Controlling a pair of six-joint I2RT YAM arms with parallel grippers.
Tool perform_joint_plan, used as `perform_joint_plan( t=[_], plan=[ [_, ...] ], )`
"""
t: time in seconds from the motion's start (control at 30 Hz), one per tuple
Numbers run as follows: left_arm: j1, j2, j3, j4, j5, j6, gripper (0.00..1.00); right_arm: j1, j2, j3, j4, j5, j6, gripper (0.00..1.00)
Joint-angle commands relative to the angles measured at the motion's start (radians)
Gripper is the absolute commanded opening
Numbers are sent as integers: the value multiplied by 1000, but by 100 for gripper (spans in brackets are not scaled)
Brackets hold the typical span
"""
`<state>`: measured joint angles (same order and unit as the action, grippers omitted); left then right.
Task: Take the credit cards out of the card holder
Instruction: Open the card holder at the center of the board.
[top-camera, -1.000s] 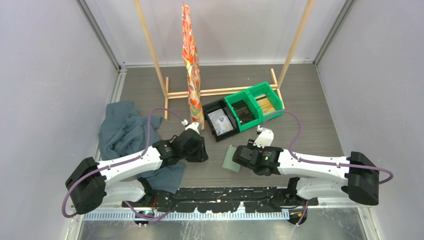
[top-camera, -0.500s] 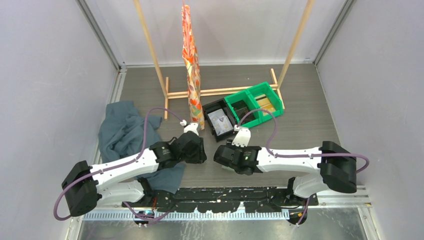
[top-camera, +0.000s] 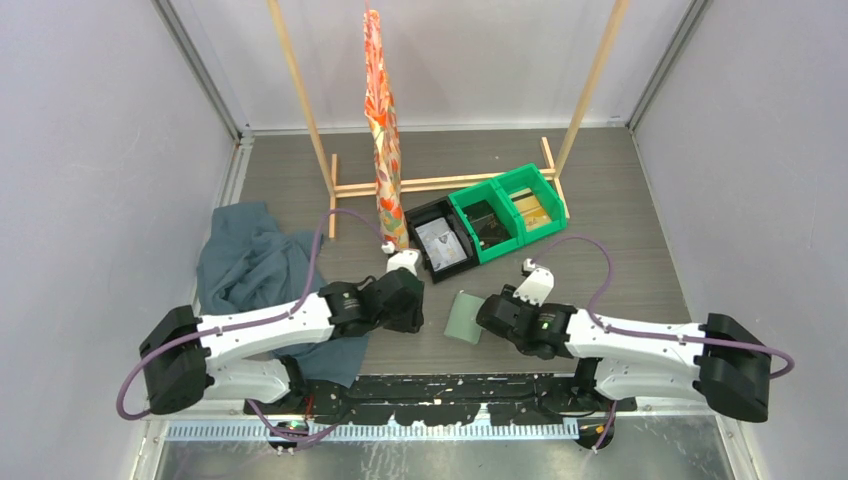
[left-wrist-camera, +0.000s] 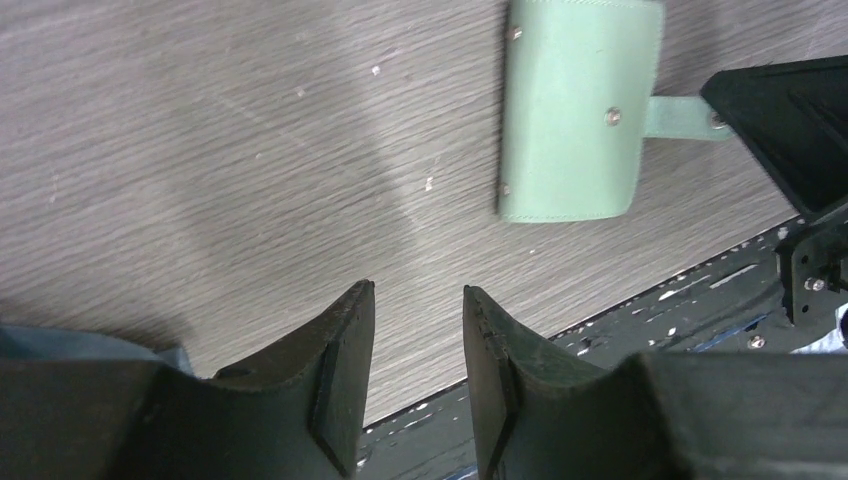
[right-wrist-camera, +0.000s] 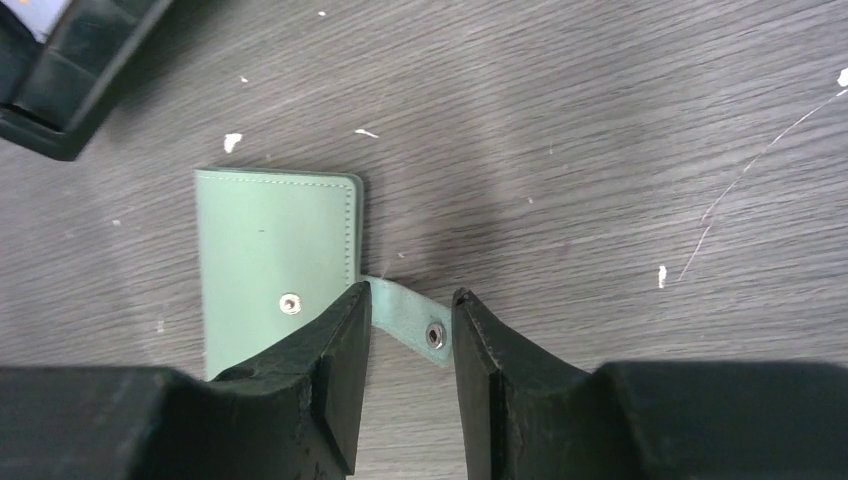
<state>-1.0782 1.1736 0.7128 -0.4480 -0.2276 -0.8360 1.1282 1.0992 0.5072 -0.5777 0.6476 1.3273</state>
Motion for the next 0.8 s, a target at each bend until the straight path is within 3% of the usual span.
perform_joint_plan(
  t=[0.0, 0.2, 0.4, 0.77],
  plan=[
    [-44, 61, 128, -30, -82, 69, 40, -2, -73, -15, -5, 12, 39, 40],
    [-102, 172, 266, -88, -138, 167, 36, -6, -93, -102, 71, -17, 83, 35],
    [-159, 296, 364, -96, -128, 178, 39, -6, -117, -140, 50, -29, 126, 31],
    [-253, 562, 532, -84, -161, 138, 62, -7, -275, -200, -9, -28, 175, 31]
  ],
)
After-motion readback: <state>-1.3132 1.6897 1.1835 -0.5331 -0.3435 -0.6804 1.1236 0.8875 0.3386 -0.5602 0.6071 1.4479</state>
